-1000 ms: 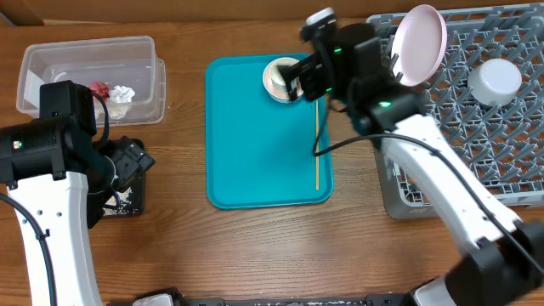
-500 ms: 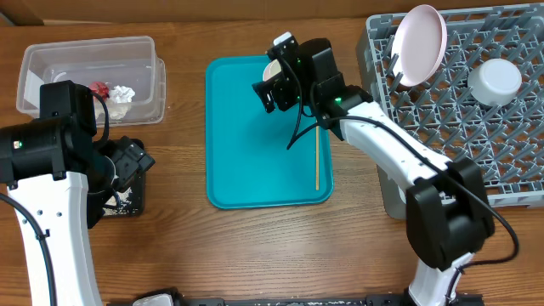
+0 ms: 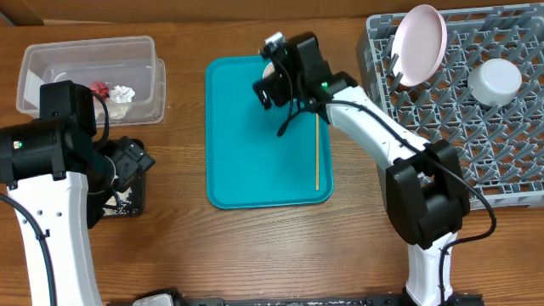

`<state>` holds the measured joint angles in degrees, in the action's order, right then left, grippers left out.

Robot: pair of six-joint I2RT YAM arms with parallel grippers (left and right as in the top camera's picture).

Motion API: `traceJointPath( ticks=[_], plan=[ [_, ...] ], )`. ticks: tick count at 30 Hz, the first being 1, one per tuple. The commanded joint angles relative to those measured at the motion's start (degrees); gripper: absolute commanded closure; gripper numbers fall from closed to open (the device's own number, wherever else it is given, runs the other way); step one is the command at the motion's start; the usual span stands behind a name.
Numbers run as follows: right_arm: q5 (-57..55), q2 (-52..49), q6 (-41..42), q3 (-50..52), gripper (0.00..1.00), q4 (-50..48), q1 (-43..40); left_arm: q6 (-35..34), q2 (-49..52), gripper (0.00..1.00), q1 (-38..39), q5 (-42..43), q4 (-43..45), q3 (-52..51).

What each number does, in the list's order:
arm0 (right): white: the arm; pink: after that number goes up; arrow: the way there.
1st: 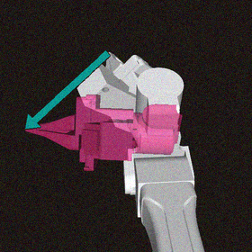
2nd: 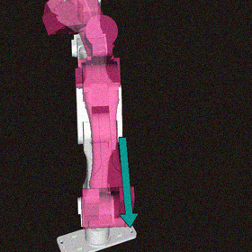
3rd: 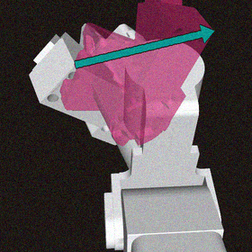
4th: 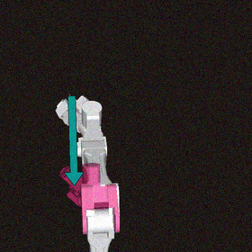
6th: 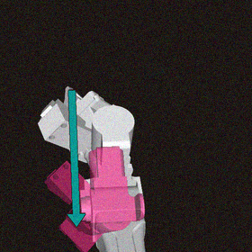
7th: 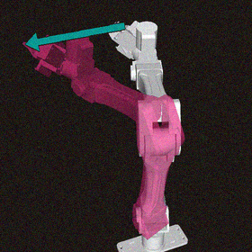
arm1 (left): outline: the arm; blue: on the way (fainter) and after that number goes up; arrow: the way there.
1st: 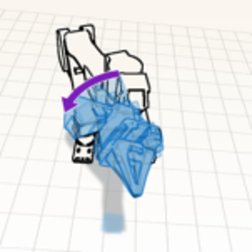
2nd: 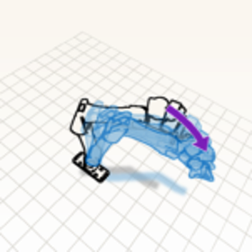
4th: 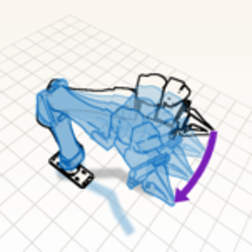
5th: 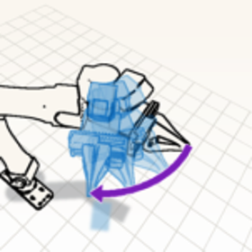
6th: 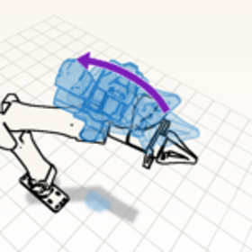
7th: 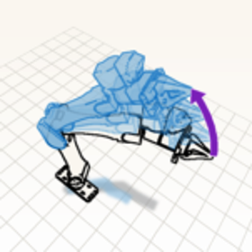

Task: Sort waste into correct bins and load items into the dishwasher
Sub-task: 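Move the right gripper back over the white cup on the saucer, then lower the right gripper into the white cup and grasp its rim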

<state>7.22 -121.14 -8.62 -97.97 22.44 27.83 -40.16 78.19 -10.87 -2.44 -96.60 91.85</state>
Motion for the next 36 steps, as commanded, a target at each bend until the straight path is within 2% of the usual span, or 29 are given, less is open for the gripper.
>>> traceJointPath(
  ticks=[1,4,7,11,14,21,25,29,36],
  plan=[
    [-0.8,0.7,-0.8,-2.8,0.0,0.2,-0.2,-0.3,0.3,0.0,0.0,-1.0,0.0,0.0],
    [-0.8,0.2,-0.9,-2.8,0.0,0.5,-0.2,-0.3,0.3,0.0,0.0,-1.0,0.0,0.0],
    [-3.3,-1.9,-4.6,-3.1,0.0,0.7,0.1,-0.3,0.3,0.0,0.0,-1.0,0.0,0.0],
    [-13.7,-6.4,-8.1,-9.9,0.0,10.0,0.7,-0.3,0.3,0.0,0.0,-1.0,0.0,0.0],
    [-12.6,-7.9,-7.9,-16.1,0.0,17.0,0.7,-0.3,0.3,0.0,0.0,-1.0,0.0,0.0],
    [-3.5,-7.9,-7.5,-24.4,0.0,22.0,0.9,-0.3,0.3,0.0,0.0,-1.0,0.0,0.0],
    [-4.7,-7.9,-7.2,-24.7,0.0,25.8,2.1,-0.3,0.3,0.0,0.0,-1.0,0.0,0.0],
    [-10.4,-8.2,-1.1,-24.7,0.02,27.6,3.5,-0.3,0.3,0.0,0.0,-1.0,0.0,0.0],
    [-8.7,-8.4,0.3,-24.8,0.0,26.9,3.5,-0.3,0.3,0.0,0.0,-1.0,0.0,0.0]
  ],
)
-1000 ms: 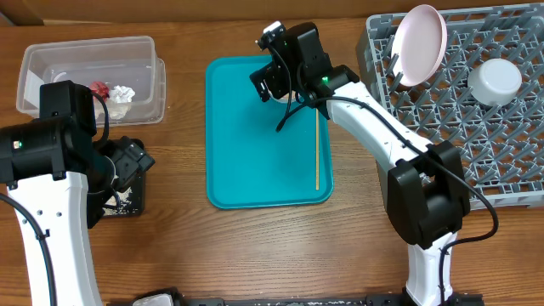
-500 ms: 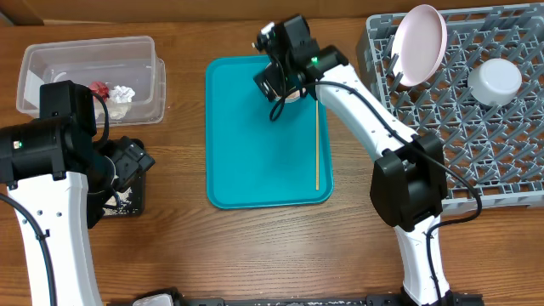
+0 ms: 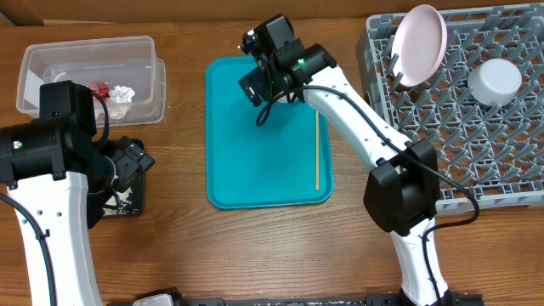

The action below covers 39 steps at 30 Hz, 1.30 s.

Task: Sort waste into correct bins and load items into the dishwasher
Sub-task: 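Lower the right gripper into the white cup and grasp its rim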

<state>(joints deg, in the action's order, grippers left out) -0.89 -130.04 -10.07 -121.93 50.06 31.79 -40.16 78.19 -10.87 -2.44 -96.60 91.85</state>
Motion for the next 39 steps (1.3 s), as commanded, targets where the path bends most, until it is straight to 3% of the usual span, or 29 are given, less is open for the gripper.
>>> traceJointPath(
  ticks=[1,20,27,39],
  plan=[
    [-0.5,0.4,1.7,-0.8,0.0,-1.3,-0.4,-0.3,0.3,0.0,0.0,-1.0,0.0,0.0],
    [-2.1,-5.5,-0.9,-0.2,0.1,-4.1,-0.4,-0.3,0.3,0.0,0.0,-1.0,0.0,0.0],
    [-2.1,-6.7,-0.9,-0.2,0.34,-4.2,-0.5,-0.3,0.3,0.0,0.0,-1.0,0.0,0.0],
    [-2.5,-6.7,-0.8,-0.2,0.51,-4.3,-2.2,-0.3,0.3,0.0,0.0,-1.0,0.0,0.0]
  ],
)
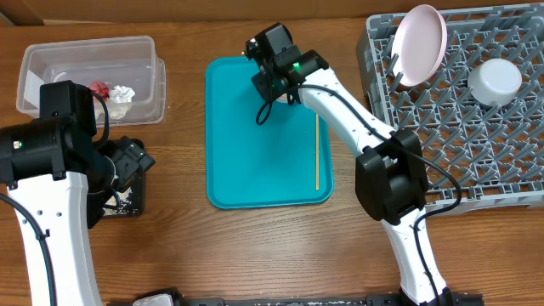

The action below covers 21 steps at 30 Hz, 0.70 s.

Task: Sort waste into correct bins and load items into the dishwasher
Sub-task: 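Lower the right gripper into the white cup and grasp its rim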

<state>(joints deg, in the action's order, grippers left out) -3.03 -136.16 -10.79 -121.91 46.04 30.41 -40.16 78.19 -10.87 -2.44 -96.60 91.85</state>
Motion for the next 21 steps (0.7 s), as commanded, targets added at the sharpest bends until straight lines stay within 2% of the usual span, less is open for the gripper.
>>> traceJointPath(
  ticks=[1,15,21],
  plan=[
    [-0.3,-0.6,-0.1,-0.2,0.54,-0.3,-0.9,-0.3,0.3,0.0,0.0,-1.0,0.0,0.0],
    [0.1,-0.6,-0.1,2.7,0.59,-1.6,-0.9,-0.3,0.3,0.0,0.0,-1.0,0.0,0.0],
    [0.1,-0.6,-0.1,2.7,0.69,-2.3,-0.8,-0.3,0.3,0.0,0.0,-1.0,0.0,0.0]
  ],
)
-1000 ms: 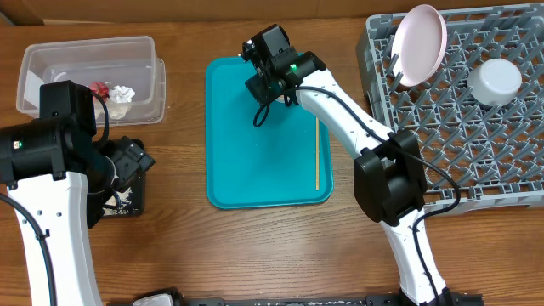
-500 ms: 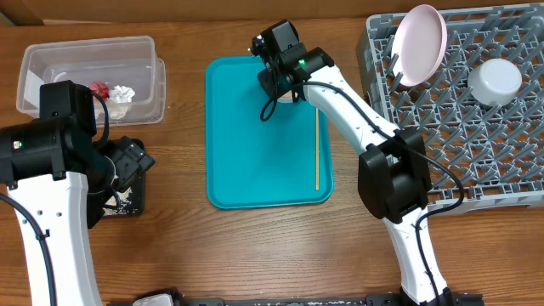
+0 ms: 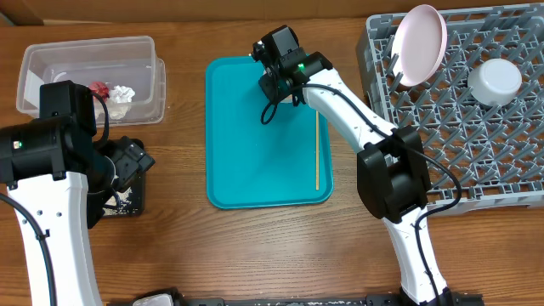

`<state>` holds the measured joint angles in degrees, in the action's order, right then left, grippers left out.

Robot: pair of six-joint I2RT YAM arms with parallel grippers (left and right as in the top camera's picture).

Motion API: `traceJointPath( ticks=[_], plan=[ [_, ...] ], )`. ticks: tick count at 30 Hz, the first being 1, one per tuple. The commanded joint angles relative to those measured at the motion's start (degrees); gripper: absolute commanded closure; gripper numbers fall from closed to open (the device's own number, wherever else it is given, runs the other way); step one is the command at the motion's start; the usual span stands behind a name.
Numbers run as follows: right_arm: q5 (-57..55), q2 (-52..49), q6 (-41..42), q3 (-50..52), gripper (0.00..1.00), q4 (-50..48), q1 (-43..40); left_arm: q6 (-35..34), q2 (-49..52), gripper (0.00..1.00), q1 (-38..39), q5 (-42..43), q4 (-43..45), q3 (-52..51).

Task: Sort waste into correct bins and load items into the dishwasher
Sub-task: 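Lower the right gripper into the white cup and grasp its rim, then lift the white cup and carry it right to the rack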

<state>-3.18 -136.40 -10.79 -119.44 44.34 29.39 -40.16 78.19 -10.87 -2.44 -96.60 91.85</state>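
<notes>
My right gripper (image 3: 274, 83) hangs over the far end of the teal tray (image 3: 246, 161). Its wrist hides the fingers, so I cannot tell whether they are open or shut, or whether anything is under them. A thin wooden stick (image 3: 317, 153) lies lengthwise along the tray's right side. The grey dish rack (image 3: 476, 144) at the right holds a pink plate (image 3: 422, 36) on edge and a white cup (image 3: 495, 81). At the left edge, my left gripper (image 3: 129, 163) sits above a black speckled container (image 3: 123, 202), its jaw state hidden.
A clear plastic bin (image 3: 93, 51) at the back left holds red and white crumpled waste (image 3: 115, 92). The rack's left wall stands close to the tray's right rim. The wooden table (image 3: 187, 246) surrounds the tray.
The right gripper has shifted slightly to the right over the tray's far end. The stick, the rack items and the left arm are where they were.
The right gripper was over the tray's far right part with something white showing at its tip. It then stood further left over the tray's far middle, stayed there, and now sits a little to the right. The left arm has kept still.
</notes>
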Motion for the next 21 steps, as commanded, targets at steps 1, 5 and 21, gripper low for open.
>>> traceJointPath(
  ticks=[1,5,21],
  plan=[
    [0.3,-0.3,-0.1,0.2,0.69,-0.6,0.3,-0.3,0.3,0.0,0.0,-1.0,0.0,0.0],
    [0.3,-0.3,-0.1,0.1,0.71,-0.6,0.6,-0.3,0.3,0.0,0.0,-1.0,0.0,0.0],
    [0.3,-0.3,0.1,-2.2,0.96,0.1,0.5,-0.3,0.3,0.0,0.0,-1.0,0.0,0.0]
  ],
)
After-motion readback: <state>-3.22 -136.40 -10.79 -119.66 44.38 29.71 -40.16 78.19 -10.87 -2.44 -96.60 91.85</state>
